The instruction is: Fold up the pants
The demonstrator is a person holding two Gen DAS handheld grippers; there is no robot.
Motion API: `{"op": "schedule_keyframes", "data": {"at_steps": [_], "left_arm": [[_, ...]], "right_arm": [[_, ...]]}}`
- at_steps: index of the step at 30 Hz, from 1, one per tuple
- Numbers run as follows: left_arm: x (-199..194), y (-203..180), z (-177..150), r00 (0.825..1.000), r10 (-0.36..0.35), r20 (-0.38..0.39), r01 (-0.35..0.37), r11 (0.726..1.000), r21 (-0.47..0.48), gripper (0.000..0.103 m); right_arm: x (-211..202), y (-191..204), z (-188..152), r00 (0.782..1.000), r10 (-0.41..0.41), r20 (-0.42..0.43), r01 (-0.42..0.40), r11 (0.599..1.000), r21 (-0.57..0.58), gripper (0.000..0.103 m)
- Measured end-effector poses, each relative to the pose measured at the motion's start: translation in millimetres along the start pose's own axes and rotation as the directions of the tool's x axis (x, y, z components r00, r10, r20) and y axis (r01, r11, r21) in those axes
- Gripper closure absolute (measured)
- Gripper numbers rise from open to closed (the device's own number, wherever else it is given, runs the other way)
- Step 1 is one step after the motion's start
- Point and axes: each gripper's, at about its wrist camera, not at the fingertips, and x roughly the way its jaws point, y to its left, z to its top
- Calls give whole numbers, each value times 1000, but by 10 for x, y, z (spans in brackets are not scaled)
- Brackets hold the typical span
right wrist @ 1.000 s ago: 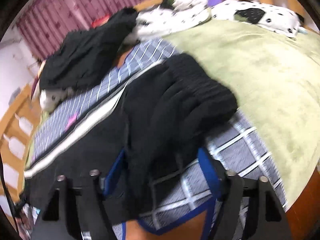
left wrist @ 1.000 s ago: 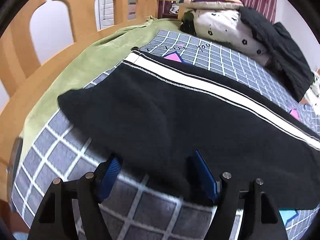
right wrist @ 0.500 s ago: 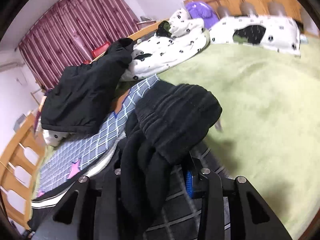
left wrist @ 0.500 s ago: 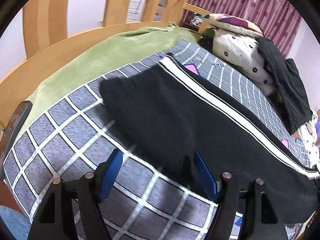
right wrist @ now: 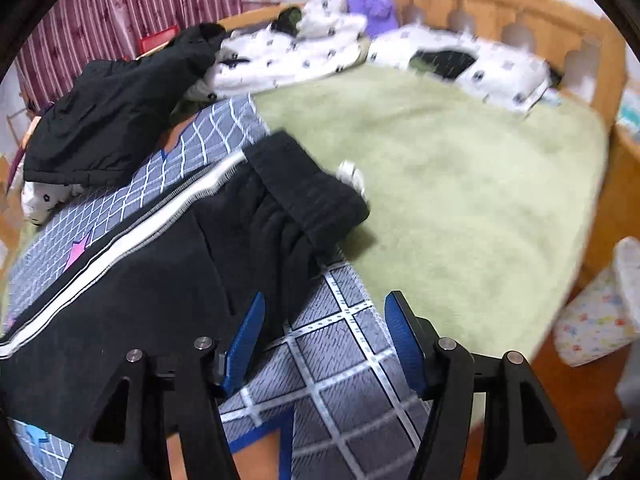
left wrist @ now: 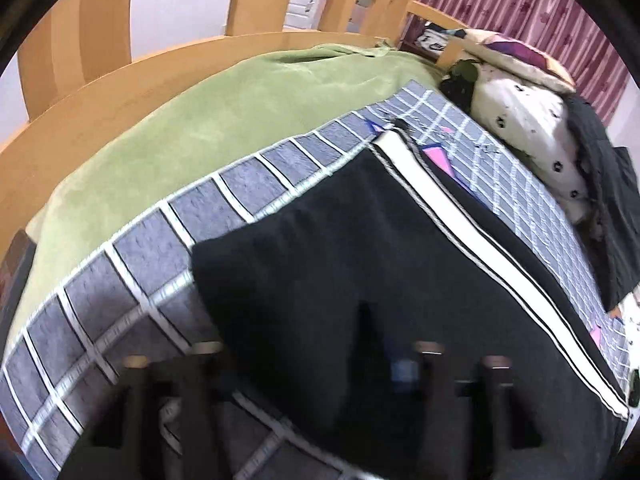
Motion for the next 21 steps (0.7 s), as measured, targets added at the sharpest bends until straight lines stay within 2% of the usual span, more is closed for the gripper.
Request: {"op": "schedule_keyframes", "data": {"at_steps": [1,2,3,5,8,10,12,15,18,21], "left_arm": [[-6,8,45,1000,1,7,-1,1000,11,87],[-60,31,70,999,-27,31,27,1000,15,94],[-157,51,82,996,-53,69,52,998,20,94],[-264,48,72,992,-60,115,54,997,58,94],[-172,42,26,997,-40,73,33,996,87,93],[-140,97,10,998,-47,34,44,995,87,85],[-220,144,-23,999,-45,14,43,995,85,68],[-404,151,-119,998,-65,21,61,987,146,50],[-607,10,-198,993,-113,26,105,968,226,46],[-757,-95,-239,983,-183,12,174,951,254,47]], "right_arm": [[-114,67,-9,1000,0,12,0,1000,-8,41],[-192,140,9,1000,5,22,-5,1000,-14,41],[-277,228,9,999,8,34,-8,1000,-19,42],[-415,457,21,998,19,60,-17,999,-27,41],[-497,871,26,996,59,72,-55,997,-54,41],[-499,1189,-1,993,96,67,-90,992,-88,41],[-491,1513,-51,992,115,59,-106,985,-135,41],[-468,1985,-167,986,167,22,-159,965,-209,42],[-455,2289,-271,982,189,33,-176,956,-233,42],[-454,2582,-365,974,226,18,-214,944,-250,42]]}}
